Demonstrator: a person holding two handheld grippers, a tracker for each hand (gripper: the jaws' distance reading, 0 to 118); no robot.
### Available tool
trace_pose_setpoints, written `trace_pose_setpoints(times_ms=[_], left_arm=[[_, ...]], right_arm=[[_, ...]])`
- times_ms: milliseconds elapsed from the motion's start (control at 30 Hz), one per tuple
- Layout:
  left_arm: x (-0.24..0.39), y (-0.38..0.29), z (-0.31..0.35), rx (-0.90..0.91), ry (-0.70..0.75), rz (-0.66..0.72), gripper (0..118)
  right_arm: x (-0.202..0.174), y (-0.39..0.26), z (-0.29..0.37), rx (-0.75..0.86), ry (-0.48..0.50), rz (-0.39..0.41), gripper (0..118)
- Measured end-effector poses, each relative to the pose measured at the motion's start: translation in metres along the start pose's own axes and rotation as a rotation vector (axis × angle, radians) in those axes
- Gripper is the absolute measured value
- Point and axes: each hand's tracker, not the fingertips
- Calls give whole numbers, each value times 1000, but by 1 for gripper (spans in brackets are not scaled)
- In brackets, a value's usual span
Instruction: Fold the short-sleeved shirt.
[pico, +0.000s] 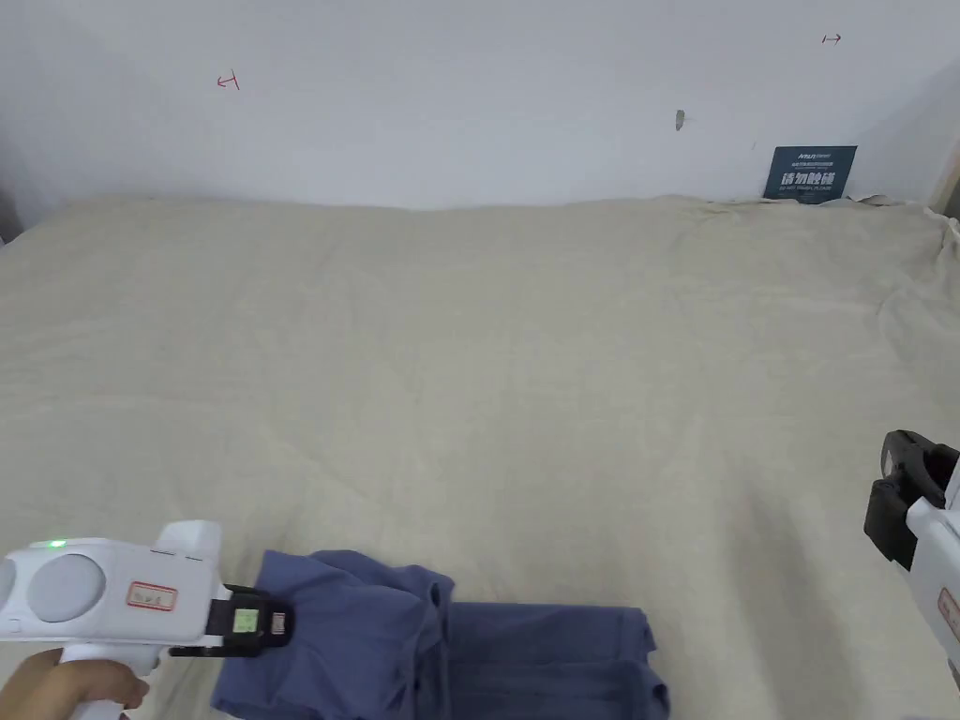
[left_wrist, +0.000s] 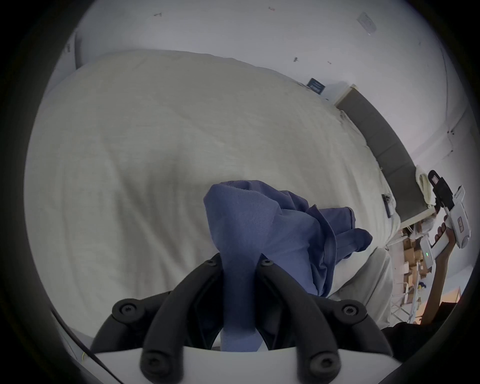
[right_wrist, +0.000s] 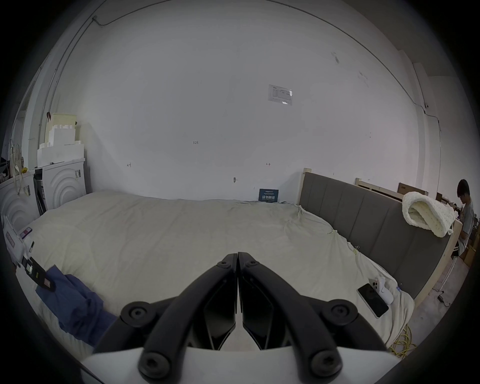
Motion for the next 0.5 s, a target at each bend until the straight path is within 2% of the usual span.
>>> trace_pose_setpoints(times_ms=[133, 333, 500], left_arm=[[-6, -1, 21, 8, 52, 34, 16], [43, 5, 24, -13, 92, 3, 16], [97, 23, 9, -24, 0, -97, 16]], right_arm=[[-5, 1, 1, -3, 15, 1, 1], [-6, 1, 1, -1, 21, 2, 1], [-2, 2, 3, 6, 17, 0, 1]])
